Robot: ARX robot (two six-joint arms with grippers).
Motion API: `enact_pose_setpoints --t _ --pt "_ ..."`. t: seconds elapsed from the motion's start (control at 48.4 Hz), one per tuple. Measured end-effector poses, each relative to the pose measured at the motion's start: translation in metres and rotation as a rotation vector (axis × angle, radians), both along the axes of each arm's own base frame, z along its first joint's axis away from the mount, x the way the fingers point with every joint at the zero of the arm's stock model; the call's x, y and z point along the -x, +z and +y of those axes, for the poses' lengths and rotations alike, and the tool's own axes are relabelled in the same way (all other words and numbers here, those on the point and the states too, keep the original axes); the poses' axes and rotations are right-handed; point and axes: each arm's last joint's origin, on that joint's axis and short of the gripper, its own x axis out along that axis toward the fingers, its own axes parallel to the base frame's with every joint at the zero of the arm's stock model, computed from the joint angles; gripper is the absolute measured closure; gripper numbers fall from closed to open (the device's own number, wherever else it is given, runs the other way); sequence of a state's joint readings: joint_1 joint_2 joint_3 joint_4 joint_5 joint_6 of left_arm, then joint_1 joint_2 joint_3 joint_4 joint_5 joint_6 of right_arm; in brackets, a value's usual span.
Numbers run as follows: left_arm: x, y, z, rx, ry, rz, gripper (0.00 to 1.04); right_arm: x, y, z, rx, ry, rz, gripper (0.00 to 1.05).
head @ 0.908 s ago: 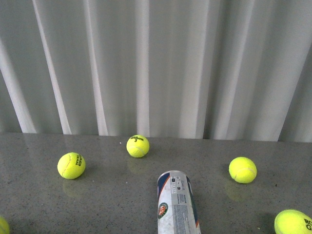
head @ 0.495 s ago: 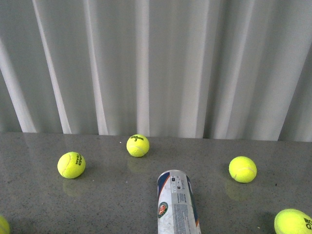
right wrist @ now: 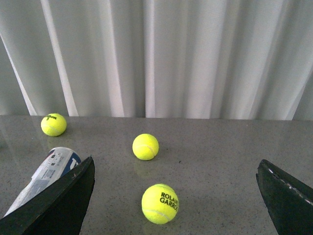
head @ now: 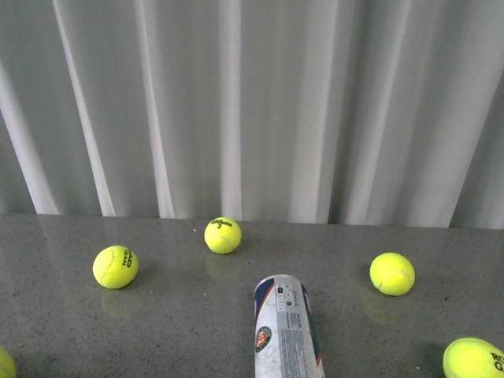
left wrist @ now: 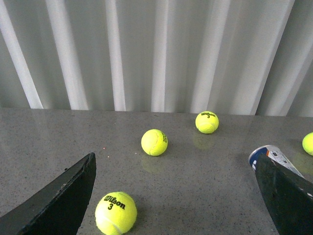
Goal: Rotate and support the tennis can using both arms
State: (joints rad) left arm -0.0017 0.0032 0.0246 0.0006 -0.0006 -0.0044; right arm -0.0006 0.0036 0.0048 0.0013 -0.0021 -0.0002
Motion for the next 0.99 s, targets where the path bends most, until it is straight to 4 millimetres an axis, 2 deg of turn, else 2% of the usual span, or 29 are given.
enact_pose_setpoints --t 0.475,0.557,0.599,0.784,0.908,0.991 --pt "0.000 0.000 0.000 0.000 0.000 0.000 0.07 0.000 0.000 0.000 -0.002 -0.002 0.003 0.07" --pt "0.000 0.000 0.000 0.000 0.000 0.000 0.07 -0.003 0.003 0.001 -0.094 -0.034 0.245 0.07" --pt "0.000 0.000 0.000 0.000 0.000 0.000 0.07 -0.014 0.008 0.003 -0.117 -0.058 0.329 0.07" --pt "0.000 0.000 0.000 0.000 0.000 0.000 0.07 -0.075 0.035 0.027 -0.164 0.039 0.439 0.07" --pt "0.000 0.000 0.000 0.000 0.000 0.000 0.07 -0.120 0.033 0.051 -0.168 0.104 0.558 0.07" --pt "0.000 0.000 0.000 0.000 0.000 0.000 0.07 -0.155 0.021 0.076 -0.191 0.180 0.685 0.07"
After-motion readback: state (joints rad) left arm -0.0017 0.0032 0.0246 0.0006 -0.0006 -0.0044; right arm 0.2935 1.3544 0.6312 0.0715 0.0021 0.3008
